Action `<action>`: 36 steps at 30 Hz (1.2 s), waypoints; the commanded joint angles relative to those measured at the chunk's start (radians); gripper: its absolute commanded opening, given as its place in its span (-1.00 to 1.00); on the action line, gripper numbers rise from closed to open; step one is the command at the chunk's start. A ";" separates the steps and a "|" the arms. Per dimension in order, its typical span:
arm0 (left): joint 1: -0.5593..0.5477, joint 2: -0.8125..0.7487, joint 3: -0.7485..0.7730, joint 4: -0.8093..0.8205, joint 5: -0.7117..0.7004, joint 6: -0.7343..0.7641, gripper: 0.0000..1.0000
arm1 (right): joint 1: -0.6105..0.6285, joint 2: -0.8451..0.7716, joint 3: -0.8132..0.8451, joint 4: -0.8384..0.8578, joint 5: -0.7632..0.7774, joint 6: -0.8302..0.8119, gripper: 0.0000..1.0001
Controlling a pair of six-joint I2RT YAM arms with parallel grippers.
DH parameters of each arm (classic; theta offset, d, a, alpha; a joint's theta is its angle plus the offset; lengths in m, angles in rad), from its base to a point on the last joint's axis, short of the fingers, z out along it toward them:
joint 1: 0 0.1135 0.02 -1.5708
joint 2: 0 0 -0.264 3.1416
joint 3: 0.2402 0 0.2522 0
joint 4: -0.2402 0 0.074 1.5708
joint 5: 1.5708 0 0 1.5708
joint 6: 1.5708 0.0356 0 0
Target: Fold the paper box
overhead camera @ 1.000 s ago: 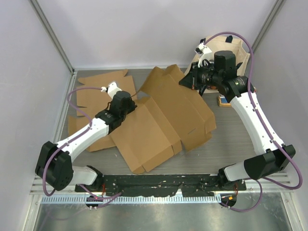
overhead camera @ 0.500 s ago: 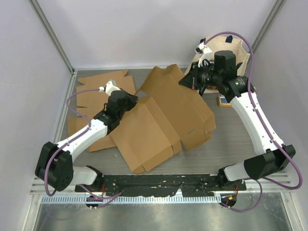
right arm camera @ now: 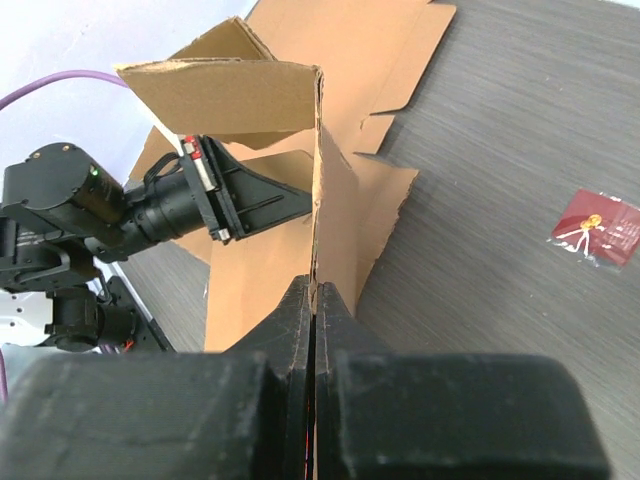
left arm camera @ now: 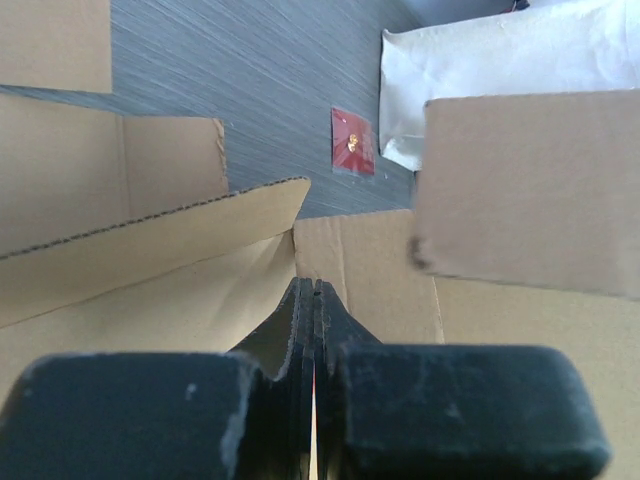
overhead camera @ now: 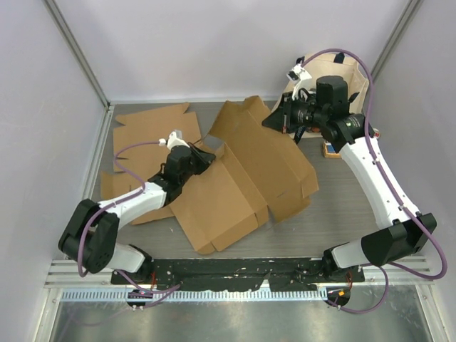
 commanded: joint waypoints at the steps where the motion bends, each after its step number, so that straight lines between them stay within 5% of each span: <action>1: -0.006 0.075 0.015 0.138 0.029 -0.009 -1.00 | 0.006 -0.034 -0.037 0.082 -0.043 0.021 -0.99; 11: -0.015 0.178 0.085 0.174 0.093 0.037 -1.00 | 0.031 -0.068 -0.155 0.096 -0.024 0.009 -0.99; 15: -0.030 0.132 0.083 0.118 0.119 0.089 -1.00 | 0.057 -0.045 -0.133 0.005 0.134 -0.140 -0.99; 18: -0.039 0.048 0.048 0.105 0.138 0.136 -0.83 | 0.061 -0.015 -0.103 -0.071 0.202 -0.214 -0.99; 22: -0.058 -0.072 0.011 0.090 0.173 0.190 -0.24 | 0.060 -0.014 -0.127 -0.073 0.279 -0.341 -0.99; 27: -0.084 -0.146 0.087 0.003 0.213 0.294 0.23 | 0.061 0.000 -0.135 -0.073 0.287 -0.497 -0.99; 31: -0.099 -0.062 0.315 -0.134 0.277 0.386 0.35 | 0.069 0.018 -0.123 -0.084 0.295 -0.581 -0.99; 36: -0.157 0.024 0.472 -0.206 0.247 0.549 0.21 | 0.067 0.043 -0.100 -0.111 0.266 -0.630 -0.99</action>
